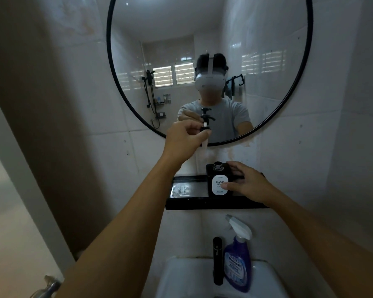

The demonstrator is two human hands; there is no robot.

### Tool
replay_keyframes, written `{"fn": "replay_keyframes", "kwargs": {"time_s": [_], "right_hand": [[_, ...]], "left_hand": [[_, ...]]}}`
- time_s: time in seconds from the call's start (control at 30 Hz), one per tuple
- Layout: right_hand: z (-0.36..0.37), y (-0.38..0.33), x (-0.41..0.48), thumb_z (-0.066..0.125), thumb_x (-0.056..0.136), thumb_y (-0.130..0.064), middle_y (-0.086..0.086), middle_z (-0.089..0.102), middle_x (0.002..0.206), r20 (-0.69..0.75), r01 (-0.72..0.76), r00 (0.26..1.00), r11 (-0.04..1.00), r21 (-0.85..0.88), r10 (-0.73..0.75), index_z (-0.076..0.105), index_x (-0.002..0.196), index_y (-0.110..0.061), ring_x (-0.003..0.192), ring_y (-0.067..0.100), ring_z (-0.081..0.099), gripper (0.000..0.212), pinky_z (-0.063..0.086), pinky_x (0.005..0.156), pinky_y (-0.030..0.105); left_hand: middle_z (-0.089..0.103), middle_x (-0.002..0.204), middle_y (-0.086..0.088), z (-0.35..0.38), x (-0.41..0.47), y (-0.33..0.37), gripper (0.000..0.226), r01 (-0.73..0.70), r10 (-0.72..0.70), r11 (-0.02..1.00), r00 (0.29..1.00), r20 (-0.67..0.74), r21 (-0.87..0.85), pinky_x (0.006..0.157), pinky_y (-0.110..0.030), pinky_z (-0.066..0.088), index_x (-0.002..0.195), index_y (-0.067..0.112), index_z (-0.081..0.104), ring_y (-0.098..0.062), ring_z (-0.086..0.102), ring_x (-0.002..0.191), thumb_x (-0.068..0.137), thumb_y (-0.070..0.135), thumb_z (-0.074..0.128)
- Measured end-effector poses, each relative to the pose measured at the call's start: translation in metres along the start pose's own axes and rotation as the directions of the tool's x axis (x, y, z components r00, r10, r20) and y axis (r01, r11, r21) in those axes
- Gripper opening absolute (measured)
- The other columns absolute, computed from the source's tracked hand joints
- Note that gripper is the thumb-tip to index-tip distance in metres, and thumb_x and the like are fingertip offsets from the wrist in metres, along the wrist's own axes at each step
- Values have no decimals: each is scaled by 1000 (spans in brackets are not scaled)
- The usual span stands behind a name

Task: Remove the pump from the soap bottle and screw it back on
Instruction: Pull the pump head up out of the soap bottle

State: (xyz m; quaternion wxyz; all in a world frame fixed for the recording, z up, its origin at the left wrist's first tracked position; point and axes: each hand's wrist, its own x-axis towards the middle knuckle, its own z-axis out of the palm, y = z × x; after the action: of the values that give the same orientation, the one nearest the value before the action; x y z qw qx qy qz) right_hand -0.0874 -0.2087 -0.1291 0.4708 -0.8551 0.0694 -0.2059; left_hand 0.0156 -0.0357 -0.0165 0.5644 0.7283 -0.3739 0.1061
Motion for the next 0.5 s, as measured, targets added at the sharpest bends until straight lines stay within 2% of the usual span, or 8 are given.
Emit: {"fn": "replay_keyframes", "kwargs": {"time_s": [0.1,0.2,0.27,0.5], "right_hand": [[0,1,0,81,76,-22,3,49,145,-3,3,1000,1000,1,-3,39,145,-19,131,14,47,81,43,106,34],[0,1,1,80,77,-22,3,48,146,-3,10,1000,1000,-7,-10,38,146,-18,132,14,46,81,43,103,29],[0,2,1,80,77,-22,3,47,146,-1,13,1000,1000,-10,-13,38,146,-18,132,14,45,81,42,101,26],[0,3,2,81,76,-23,3,48,145,2,8,1000,1000,12,-8,39,145,-18,132,14,46,81,44,107,36]], "left_hand": [[72,82,-11,9,1,0,17,-2,-2,994,1000,-28,-111,74,-27,55,90,3,77,-12,64,75,83,18,79],[76,88,-14,17,2,-5,16,-7,2,987,999,-33,-159,79,-30,58,91,3,77,-13,68,78,83,17,79],[74,86,-11,22,3,-9,16,-20,13,984,999,-44,-176,78,-27,59,92,2,77,-13,68,78,82,14,79],[76,98,-17,35,4,-20,26,-5,-4,984,999,-49,-179,83,-24,59,101,-2,76,-22,73,88,82,15,80]]}}
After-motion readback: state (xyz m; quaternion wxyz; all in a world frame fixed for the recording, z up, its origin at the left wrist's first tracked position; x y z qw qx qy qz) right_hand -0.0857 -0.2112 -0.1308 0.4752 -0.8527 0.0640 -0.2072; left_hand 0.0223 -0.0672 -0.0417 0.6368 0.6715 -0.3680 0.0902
